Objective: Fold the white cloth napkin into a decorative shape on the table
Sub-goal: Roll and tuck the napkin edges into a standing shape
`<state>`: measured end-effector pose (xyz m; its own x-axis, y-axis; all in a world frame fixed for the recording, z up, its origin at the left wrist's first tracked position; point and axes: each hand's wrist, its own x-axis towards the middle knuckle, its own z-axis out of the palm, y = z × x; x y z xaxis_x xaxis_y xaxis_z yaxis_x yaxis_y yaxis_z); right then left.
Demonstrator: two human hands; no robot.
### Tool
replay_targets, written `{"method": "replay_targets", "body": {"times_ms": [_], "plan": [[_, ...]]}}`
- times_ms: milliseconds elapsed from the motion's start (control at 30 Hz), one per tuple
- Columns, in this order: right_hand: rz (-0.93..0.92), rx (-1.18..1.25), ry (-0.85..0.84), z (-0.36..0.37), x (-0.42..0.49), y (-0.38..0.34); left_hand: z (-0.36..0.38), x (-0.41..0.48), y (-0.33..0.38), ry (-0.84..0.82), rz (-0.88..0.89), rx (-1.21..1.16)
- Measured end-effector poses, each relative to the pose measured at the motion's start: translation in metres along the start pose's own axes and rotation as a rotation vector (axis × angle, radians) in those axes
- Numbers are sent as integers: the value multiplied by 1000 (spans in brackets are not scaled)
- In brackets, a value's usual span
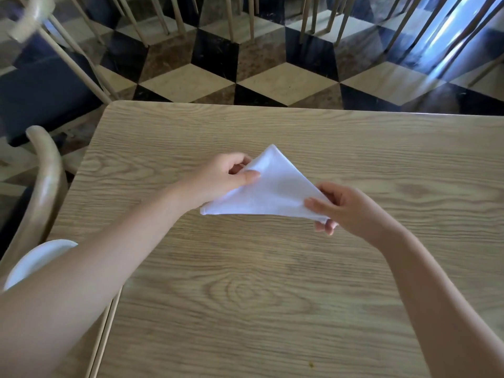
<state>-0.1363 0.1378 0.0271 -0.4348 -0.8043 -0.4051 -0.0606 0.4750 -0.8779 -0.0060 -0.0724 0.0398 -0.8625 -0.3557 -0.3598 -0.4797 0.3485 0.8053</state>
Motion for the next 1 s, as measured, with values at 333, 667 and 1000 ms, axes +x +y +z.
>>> {"method": "replay_targets", "body": {"times_ms": [333,667,1000], "plan": [[-222,-439,368,1,-5,48,60,-69,-50,291,44,144],[-215,-515,767,40,-25,62,87,-88,-63,665,147,238],[-27,-275,852,59,-16,55,96,-92,-64,755,98,314]]}}
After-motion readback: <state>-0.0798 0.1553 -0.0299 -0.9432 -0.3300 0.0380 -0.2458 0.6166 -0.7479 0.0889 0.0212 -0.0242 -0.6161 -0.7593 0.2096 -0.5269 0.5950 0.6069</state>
